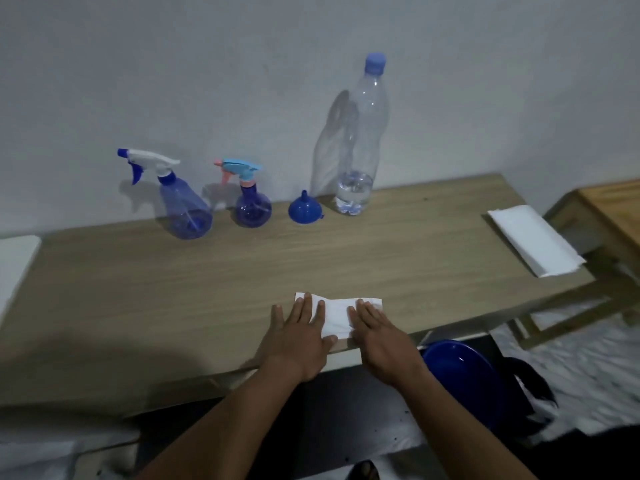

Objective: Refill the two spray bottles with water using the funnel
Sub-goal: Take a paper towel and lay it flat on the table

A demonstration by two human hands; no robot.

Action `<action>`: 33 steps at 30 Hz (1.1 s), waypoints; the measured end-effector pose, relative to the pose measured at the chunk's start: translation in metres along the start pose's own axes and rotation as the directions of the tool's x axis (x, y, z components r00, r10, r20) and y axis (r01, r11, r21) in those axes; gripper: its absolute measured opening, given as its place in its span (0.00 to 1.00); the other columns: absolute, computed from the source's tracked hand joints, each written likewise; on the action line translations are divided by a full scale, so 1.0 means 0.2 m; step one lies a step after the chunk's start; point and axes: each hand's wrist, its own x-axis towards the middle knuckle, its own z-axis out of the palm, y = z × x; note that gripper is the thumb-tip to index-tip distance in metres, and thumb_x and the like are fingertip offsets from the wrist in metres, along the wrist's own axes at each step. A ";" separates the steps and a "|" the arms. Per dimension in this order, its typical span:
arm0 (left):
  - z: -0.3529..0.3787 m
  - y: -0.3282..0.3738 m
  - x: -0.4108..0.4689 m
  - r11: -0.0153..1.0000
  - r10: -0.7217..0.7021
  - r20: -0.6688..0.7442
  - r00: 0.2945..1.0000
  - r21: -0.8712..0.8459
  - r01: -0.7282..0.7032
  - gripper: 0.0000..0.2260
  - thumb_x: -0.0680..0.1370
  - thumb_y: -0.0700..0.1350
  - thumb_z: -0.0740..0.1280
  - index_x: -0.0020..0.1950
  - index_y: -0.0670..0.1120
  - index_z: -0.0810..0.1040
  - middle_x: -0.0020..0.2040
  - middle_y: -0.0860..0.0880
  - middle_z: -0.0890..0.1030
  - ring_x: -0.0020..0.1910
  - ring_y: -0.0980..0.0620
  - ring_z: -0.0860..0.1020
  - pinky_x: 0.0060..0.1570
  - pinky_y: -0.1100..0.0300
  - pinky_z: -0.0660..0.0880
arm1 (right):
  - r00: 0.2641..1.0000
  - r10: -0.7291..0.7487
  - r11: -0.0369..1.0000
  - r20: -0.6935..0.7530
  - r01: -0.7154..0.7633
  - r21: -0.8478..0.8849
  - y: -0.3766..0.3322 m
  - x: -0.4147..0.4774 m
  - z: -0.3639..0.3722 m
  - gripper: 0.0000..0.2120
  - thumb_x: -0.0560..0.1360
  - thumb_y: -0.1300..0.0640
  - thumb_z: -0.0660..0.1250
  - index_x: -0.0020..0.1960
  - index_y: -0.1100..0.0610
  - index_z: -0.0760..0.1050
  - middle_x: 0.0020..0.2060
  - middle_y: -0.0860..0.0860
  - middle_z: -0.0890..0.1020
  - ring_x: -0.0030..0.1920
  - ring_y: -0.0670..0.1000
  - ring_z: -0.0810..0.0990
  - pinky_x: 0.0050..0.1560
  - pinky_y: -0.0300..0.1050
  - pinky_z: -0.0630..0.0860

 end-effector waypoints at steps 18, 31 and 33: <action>-0.26 0.53 0.29 0.959 0.200 -0.151 0.968 0.230 -0.163 0.11 0.78 0.41 0.61 0.57 0.50 0.78 0.54 0.46 0.81 0.54 0.43 0.79 0.53 0.52 0.73 | 0.963 0.264 0.964 -0.053 -0.266 -0.026 0.52 -0.05 -0.20 0.09 0.75 0.62 0.65 0.53 0.55 0.79 0.48 0.54 0.82 0.48 0.56 0.81 0.49 0.51 0.78; -0.38 0.68 0.51 0.929 0.362 -0.210 0.908 -0.004 -0.371 0.10 0.76 0.47 0.63 0.54 0.53 0.82 0.49 0.46 0.83 0.49 0.42 0.81 0.46 0.54 0.76 | 0.790 0.593 0.799 -0.155 -0.552 0.241 0.56 -0.21 -0.31 0.11 0.76 0.61 0.62 0.52 0.55 0.82 0.47 0.53 0.82 0.47 0.57 0.81 0.42 0.47 0.72; -0.39 0.78 0.53 0.919 0.380 -0.211 0.901 -0.026 -0.394 0.10 0.75 0.48 0.64 0.53 0.54 0.82 0.49 0.47 0.83 0.49 0.43 0.81 0.45 0.55 0.76 | 0.749 0.641 0.757 -0.167 -0.581 0.297 0.64 -0.25 -0.32 0.11 0.76 0.60 0.61 0.50 0.55 0.82 0.46 0.53 0.83 0.47 0.58 0.81 0.43 0.48 0.75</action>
